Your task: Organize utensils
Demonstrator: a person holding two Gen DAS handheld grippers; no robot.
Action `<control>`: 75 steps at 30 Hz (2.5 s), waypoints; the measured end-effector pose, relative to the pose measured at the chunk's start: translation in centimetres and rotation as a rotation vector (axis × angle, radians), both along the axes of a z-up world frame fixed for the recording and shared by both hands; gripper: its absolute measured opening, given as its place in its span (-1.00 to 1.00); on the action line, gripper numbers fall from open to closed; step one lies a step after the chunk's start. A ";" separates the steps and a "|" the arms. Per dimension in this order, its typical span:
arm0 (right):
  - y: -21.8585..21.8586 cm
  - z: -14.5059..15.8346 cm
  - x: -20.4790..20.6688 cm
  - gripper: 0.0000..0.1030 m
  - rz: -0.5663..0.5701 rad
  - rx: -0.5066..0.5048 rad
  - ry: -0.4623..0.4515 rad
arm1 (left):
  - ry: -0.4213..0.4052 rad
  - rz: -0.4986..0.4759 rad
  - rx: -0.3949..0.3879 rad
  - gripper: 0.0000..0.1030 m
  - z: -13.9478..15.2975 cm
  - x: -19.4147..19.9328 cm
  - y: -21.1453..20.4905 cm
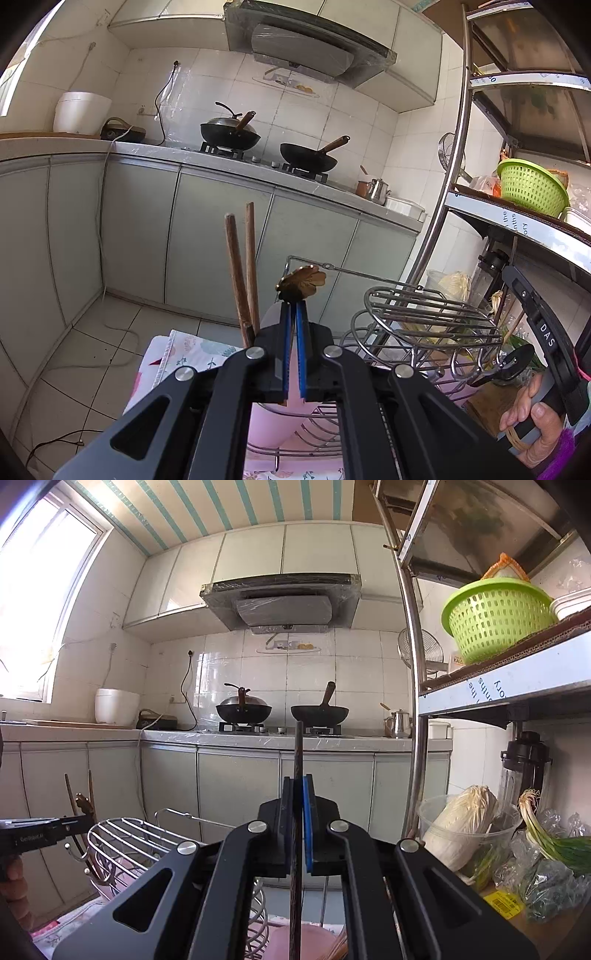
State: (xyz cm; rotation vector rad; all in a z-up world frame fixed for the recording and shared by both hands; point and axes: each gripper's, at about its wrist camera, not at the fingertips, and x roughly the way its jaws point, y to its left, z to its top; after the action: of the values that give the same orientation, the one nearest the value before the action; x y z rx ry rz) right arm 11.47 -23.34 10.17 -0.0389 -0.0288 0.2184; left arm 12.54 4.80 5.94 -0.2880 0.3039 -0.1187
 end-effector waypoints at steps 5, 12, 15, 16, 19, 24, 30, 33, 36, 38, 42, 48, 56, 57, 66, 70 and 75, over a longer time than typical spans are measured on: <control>-0.2 -0.4 -0.6 -0.90 0.016 0.005 0.047 | 0.025 -0.013 0.005 -0.95 -0.2 0.1 -0.1; -0.8 -0.8 -0.5 -0.90 0.017 0.030 0.229 | 0.090 -0.030 0.009 -0.96 -0.3 0.2 -0.4; -1.4 -0.8 -0.2 -0.90 0.008 0.044 0.288 | 0.109 -0.034 0.015 -0.96 -0.1 0.2 -0.6; -1.5 -0.8 -0.2 -0.90 0.007 0.047 0.300 | 0.113 -0.036 0.021 -0.96 0.0 0.2 -0.7; -1.7 -0.5 0.1 -0.90 0.004 0.041 0.325 | 0.127 -0.043 0.040 -0.96 0.2 0.1 -1.0; -1.9 0.0 0.1 -0.90 0.040 0.056 0.338 | 0.153 -0.053 0.055 -0.96 0.3 0.1 -1.5; -1.4 0.6 -0.3 -0.90 0.068 0.039 0.355 | 0.182 -0.062 0.062 -0.76 0.3 -0.2 -2.1; -1.4 0.8 -0.6 -0.90 0.079 0.043 0.370 | 0.194 -0.062 0.066 -0.44 0.4 -0.5 -2.3; -1.5 0.8 -1.0 -0.89 0.092 0.052 0.392 | 0.195 -0.057 0.077 -0.33 0.6 -0.9 -2.6; -1.5 0.7 -1.4 -0.89 0.099 0.059 0.401 | 0.200 -0.054 0.081 -0.26 0.7 -1.2 -2.9; -1.4 0.4 -2.6 -0.59 0.125 0.073 0.417 | 0.211 -0.050 0.084 -0.14 0.7 -2.0 -3.4; -0.2 -0.1 -5.0 -0.10 0.170 0.039 0.414 | 0.232 -0.046 0.138 -0.10 0.7 -3.0 -4.9; 1.1 -1.8 -6.7 0.07 0.200 0.012 0.482 | 0.279 -0.042 0.147 -0.02 -0.1 -3.9 -6.0; 1.2 -2.1 -6.9 0.07 0.197 0.010 0.494 | 0.282 -0.042 0.148 -0.01 -0.2 -4.1 -6.1; 1.2 -3.8 -7.8 0.31 0.154 0.020 0.555 | 0.296 -0.048 0.155 -0.01 -0.6 -5.6 -7.1; 1.2 -4.1 -8.1 0.46 0.138 0.017 0.572 | 0.298 -0.050 0.157 -0.01 -0.8 -6.4 -7.5; 1.4 -4.5 -8.7 0.53 0.118 0.005 0.589 | 0.301 -0.052 0.164 -0.01 -0.9 -7.4 -8.1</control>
State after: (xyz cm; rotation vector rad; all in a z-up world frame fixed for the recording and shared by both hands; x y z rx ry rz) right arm 2.78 -21.89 5.70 0.0336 0.5564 0.3411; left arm 5.10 -3.29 5.08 -0.1343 0.6169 -0.1003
